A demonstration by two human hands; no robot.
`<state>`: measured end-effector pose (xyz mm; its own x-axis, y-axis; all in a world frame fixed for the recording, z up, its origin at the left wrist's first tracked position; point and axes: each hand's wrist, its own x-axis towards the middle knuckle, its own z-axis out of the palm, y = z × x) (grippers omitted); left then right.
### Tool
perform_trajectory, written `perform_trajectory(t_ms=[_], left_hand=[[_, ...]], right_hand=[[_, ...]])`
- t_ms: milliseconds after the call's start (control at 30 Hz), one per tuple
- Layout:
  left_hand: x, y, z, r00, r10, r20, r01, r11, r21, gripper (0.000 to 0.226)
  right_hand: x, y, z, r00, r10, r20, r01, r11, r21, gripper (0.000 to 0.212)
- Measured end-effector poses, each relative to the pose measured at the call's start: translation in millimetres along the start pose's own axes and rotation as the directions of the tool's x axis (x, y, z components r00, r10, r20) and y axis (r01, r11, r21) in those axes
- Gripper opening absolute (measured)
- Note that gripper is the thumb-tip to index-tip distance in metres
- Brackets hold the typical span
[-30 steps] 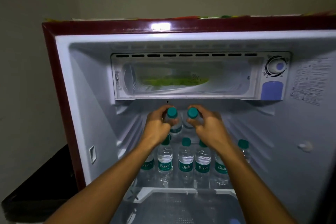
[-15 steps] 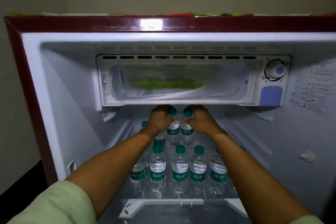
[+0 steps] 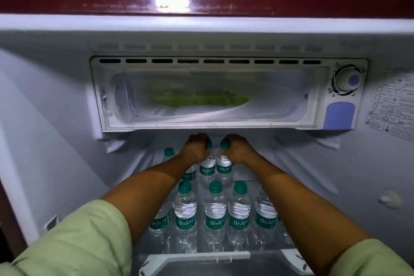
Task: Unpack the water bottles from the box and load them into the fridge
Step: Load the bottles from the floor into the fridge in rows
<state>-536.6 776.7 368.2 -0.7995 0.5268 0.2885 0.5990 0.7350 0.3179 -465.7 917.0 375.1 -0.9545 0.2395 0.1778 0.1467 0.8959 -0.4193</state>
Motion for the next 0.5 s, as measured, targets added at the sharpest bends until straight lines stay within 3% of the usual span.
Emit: perform_trajectory(t_ms=[100, 500], left_hand=[[7.6, -2.7, 7.3, 0.999, -0.014, 0.044, 0.012, 0.999, 0.032, 0.033], [22.0, -12.4, 20.5, 0.99, -0.019, 0.141, 0.004, 0.995, 0.103, 0.03]], right_hand=[[6.2, 0.3, 5.7, 1.0, 0.009, 0.012, -0.009, 1.0, -0.018, 0.033], [22.2, 5.4, 18.0, 0.994, 0.076, 0.079, -0.072, 0.996, -0.043, 0.031]])
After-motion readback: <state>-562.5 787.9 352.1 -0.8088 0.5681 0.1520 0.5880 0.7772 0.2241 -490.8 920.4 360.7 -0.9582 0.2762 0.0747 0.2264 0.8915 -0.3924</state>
